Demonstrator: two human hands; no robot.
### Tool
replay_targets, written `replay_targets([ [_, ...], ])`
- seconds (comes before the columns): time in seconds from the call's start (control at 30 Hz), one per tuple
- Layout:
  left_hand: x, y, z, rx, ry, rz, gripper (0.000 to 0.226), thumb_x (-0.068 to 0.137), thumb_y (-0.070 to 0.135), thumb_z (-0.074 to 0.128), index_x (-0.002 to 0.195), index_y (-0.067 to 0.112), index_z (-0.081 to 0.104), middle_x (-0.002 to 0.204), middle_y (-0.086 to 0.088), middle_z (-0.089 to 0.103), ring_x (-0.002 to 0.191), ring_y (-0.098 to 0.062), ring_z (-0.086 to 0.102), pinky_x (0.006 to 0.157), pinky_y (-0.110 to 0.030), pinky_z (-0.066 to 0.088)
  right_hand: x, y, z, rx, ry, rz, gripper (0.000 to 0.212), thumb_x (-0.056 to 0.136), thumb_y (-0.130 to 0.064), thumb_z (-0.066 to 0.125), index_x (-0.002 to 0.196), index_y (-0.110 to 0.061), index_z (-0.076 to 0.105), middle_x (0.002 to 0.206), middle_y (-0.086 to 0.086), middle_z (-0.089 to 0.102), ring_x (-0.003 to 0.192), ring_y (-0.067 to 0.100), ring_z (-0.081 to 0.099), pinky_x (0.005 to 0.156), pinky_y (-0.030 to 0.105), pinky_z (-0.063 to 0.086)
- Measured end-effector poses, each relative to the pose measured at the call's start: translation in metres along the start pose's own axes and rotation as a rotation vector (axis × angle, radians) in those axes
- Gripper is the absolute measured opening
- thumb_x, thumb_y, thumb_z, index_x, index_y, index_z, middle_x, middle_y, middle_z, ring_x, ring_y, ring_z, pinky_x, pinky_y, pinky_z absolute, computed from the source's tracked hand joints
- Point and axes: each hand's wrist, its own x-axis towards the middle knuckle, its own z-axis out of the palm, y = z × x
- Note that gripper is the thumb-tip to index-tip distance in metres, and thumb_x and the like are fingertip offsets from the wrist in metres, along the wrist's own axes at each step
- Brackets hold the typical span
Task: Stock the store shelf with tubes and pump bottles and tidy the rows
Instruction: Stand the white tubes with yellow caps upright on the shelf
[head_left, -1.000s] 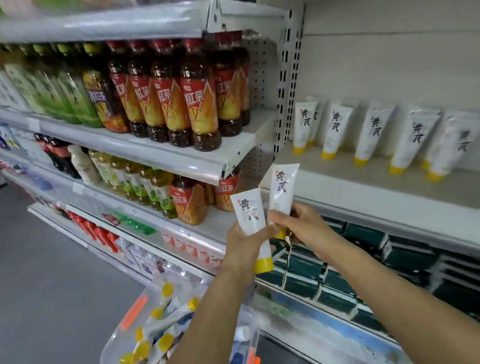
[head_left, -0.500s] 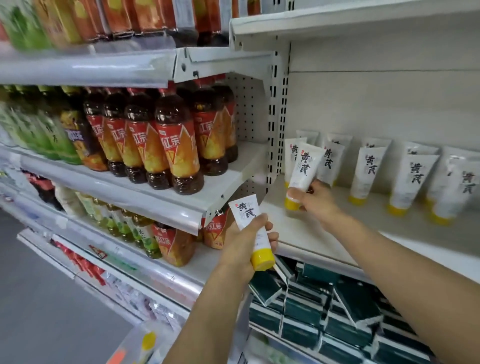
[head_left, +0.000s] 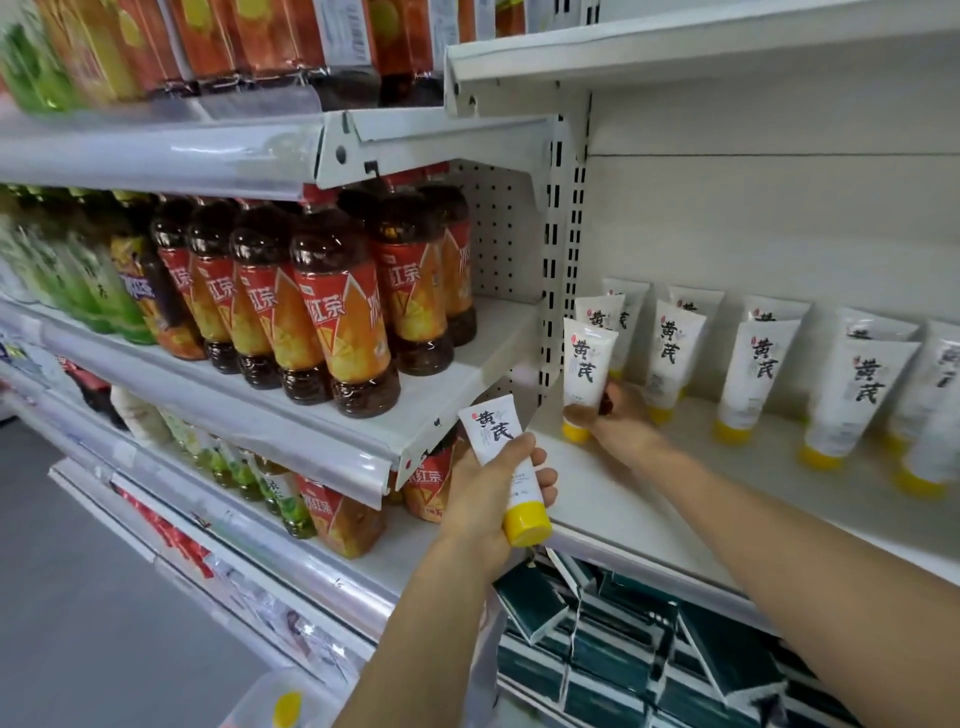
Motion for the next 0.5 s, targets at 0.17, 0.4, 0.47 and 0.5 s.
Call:
replay_targets([
  [0.17,-0.0003,-0.0003,0.0,0.006,0.008,0.005,0.016,0.09,0.006,0.064,0.105,0.005,0.059,0.081,-0.016,0.064,0.054,-0.02,0.062,0.049,-0.027,0.055,0.0005,0.0018,0.0002,-0.011,-0.007,-0.004,0.045,0.086,-0.02,0.071,0.129,-0.017,0.055,0.114,-0.002,0.062,0.095,0.015,0.057,0.083,0.028,0.042],
  [0.4,-0.0008,-0.0034,-0.0018,0.011,0.032,0.004,0.029,0.089,0.008,0.066,0.116,0.003,0.057,0.08,-0.015,0.067,0.056,-0.021,0.064,0.049,-0.028,0.054,-0.0023,0.0019,0.0013,0.009,-0.014,-0.011,0.041,0.086,-0.019,0.071,0.125,-0.018,0.056,0.112,-0.002,0.063,0.095,0.015,0.058,0.081,0.027,0.041],
  [0.47,-0.001,-0.0036,-0.0027,0.012,0.04,0.004,0.031,0.088,0.009,0.067,0.117,0.004,0.057,0.081,-0.015,0.068,0.057,-0.021,0.065,0.049,-0.028,0.054,-0.0028,0.0018,0.0017,0.014,-0.018,-0.015,0.042,0.087,-0.019,0.07,0.126,-0.018,0.056,0.111,-0.003,0.062,0.096,0.015,0.058,0.082,0.027,0.042],
  [0.5,-0.0011,-0.0038,-0.0029,0.014,0.043,0.004,0.031,0.088,0.009,0.067,0.117,0.004,0.057,0.081,-0.015,0.068,0.057,-0.021,0.065,0.049,-0.028,0.055,-0.0028,0.0021,0.0018,0.017,-0.021,-0.013,0.042,0.087,-0.019,0.07,0.127,-0.018,0.055,0.111,-0.003,0.062,0.097,0.015,0.058,0.083,0.027,0.042],
])
